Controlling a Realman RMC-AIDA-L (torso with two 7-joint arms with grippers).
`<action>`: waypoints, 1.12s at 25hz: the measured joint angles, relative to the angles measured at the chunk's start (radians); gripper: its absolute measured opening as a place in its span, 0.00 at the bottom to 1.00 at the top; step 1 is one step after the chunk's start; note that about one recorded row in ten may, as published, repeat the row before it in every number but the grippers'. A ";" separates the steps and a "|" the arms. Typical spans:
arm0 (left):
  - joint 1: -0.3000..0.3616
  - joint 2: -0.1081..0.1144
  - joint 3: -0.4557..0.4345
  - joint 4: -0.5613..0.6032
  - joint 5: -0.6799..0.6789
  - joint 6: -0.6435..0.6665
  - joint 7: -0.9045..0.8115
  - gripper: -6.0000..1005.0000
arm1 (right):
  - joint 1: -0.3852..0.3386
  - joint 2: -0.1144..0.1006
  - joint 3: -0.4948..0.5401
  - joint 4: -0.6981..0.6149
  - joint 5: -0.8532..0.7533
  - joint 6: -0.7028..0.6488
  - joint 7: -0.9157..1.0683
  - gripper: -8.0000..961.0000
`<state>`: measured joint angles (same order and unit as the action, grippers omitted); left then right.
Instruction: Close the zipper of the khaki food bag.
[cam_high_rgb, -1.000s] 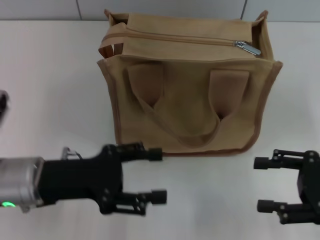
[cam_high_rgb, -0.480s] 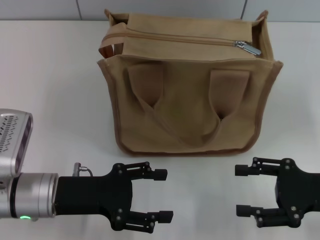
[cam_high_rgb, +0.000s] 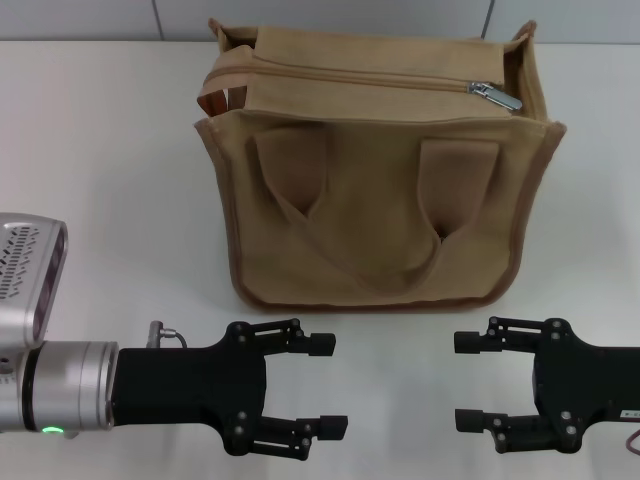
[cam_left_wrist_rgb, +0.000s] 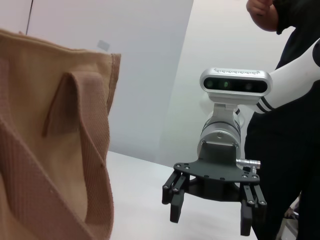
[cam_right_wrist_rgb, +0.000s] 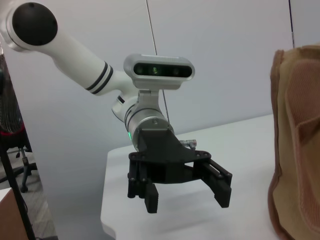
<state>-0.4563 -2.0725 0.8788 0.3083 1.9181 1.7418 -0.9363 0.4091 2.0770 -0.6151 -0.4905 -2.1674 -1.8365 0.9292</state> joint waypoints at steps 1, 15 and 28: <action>0.000 0.000 -0.001 0.000 0.000 -0.001 0.000 0.83 | 0.001 0.000 0.000 0.002 -0.001 0.004 0.000 0.79; -0.002 0.000 -0.003 0.000 -0.002 -0.003 0.001 0.83 | 0.013 0.000 0.000 0.012 -0.002 0.016 -0.001 0.79; -0.002 0.000 -0.003 0.000 -0.002 -0.001 0.002 0.83 | 0.014 0.000 0.000 0.012 0.003 0.019 -0.001 0.79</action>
<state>-0.4587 -2.0724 0.8759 0.3083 1.9159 1.7406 -0.9343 0.4233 2.0770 -0.6151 -0.4786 -2.1640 -1.8176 0.9279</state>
